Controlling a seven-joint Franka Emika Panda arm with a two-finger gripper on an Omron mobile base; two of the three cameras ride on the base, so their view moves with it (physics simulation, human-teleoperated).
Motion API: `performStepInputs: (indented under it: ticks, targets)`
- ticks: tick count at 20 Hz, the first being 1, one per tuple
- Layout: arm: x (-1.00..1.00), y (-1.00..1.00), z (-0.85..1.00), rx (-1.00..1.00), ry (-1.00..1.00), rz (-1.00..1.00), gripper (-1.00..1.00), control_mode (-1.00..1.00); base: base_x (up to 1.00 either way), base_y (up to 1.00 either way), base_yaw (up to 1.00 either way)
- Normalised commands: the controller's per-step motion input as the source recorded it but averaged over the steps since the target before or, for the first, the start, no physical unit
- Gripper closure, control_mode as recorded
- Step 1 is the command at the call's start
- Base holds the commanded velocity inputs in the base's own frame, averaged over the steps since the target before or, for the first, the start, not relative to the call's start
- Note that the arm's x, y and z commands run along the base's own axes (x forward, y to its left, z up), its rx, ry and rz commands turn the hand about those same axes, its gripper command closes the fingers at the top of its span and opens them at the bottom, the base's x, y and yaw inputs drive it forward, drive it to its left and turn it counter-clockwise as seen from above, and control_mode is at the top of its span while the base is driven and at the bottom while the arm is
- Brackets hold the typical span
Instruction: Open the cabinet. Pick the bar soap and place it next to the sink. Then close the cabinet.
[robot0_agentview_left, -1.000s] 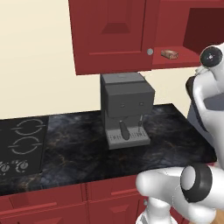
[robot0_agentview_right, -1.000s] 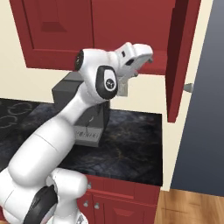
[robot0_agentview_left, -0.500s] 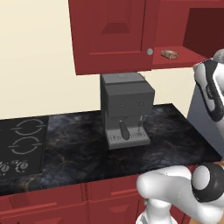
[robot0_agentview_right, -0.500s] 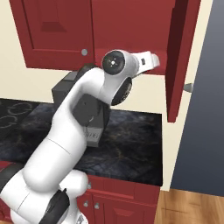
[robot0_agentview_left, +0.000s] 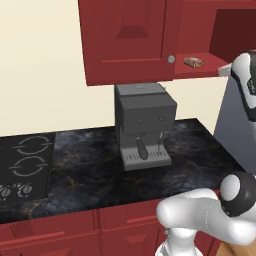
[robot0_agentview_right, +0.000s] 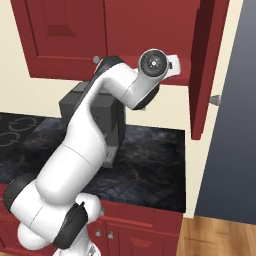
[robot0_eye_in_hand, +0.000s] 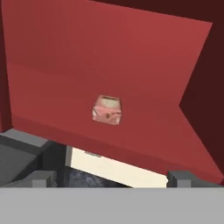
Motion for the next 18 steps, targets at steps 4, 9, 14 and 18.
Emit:
performStepInputs:
  ticks: [4,9,14,18]
  targets:
    - [0.74,0.38,0.00,0.00,0.01,-0.01,-1.00,-1.00,0.00,0.00,0.00]
    - [0.33,-0.04,0.00,0.17,0.01,-0.08,-1.00,-1.00,0.00,0.00,0.00]
    - [0.65,-0.18,0.13,0.14,0.25,-0.12,-1.00,-1.00,0.00,0.00,0.00]
    - [0.47,0.00,0.00,0.03,0.30,-0.05,-1.00,-1.00,0.00,0.00,0.00]
